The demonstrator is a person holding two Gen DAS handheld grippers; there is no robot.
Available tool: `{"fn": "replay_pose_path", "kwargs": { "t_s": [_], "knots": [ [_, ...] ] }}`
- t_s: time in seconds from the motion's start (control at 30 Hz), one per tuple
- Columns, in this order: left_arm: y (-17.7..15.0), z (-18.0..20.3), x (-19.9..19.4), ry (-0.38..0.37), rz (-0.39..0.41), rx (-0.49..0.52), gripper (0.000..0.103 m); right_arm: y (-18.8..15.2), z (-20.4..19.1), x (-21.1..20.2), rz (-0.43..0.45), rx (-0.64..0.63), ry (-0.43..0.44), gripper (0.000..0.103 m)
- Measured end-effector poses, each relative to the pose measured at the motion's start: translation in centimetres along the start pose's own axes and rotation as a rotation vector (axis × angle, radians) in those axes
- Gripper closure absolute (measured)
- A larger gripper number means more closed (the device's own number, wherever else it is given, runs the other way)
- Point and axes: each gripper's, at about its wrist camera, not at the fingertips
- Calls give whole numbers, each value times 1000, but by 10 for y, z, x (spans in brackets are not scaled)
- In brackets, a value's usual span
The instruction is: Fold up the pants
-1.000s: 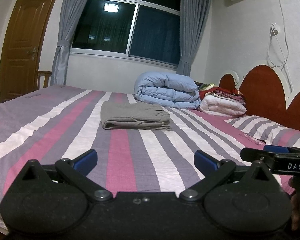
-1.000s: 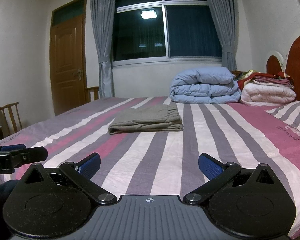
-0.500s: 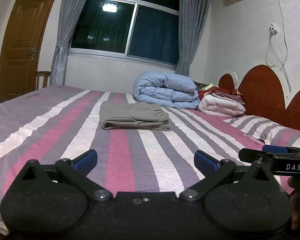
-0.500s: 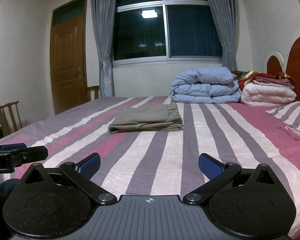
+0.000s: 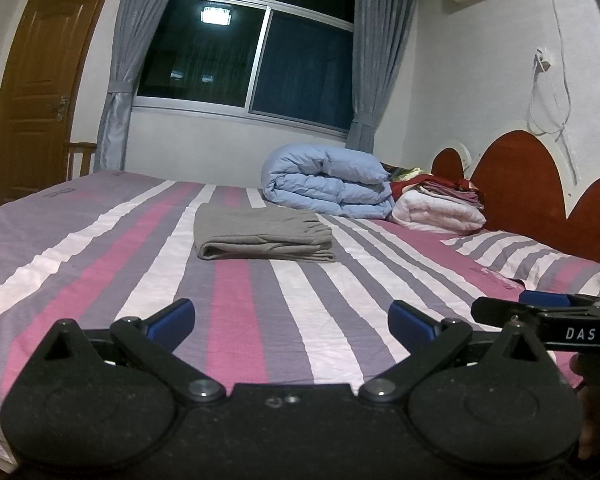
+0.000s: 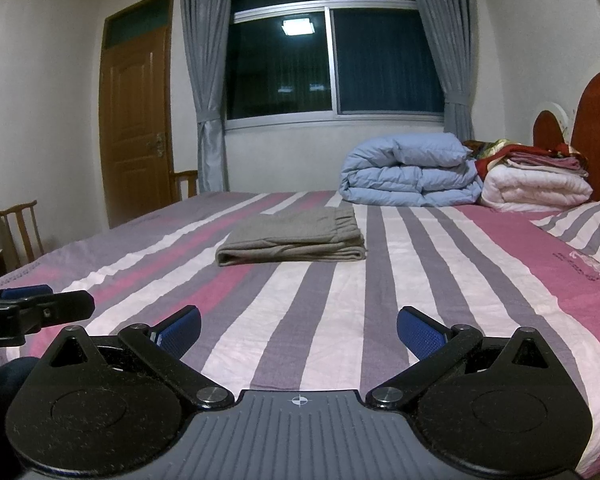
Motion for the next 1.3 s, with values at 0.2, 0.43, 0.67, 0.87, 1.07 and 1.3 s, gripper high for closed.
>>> {"fn": "replay_pose_path", "kwargs": {
  "t_s": [0.2,0.43,0.67,0.87,1.07,1.3],
  "knots": [
    [0,1,0,-1,1,0,6,0,1,0,-1,0,0,0],
    [0,0,0,-9,-5,6,6,0,1,0,-1,0,1,0],
    [1,-1,1,-14,-1,21,6,0,1,0,-1,0,1,0],
    [3,-3,3,-16,6,19,6,0,1,0,-1,-1,1,0],
    [2,-4,4,-26,6,20,6,1,2,0,-2,-3,1,0],
    [1,-3,4,-22,7,17,6,0,2,1,-3,-3,1,0]
  ]
}}
Point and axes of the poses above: each gripper's, at about its wrist camera, not at the fingertips, and x roughly the way its jaws point, z to its right, y to its top, and after that the axes turned 7 degrees about x, right-handed
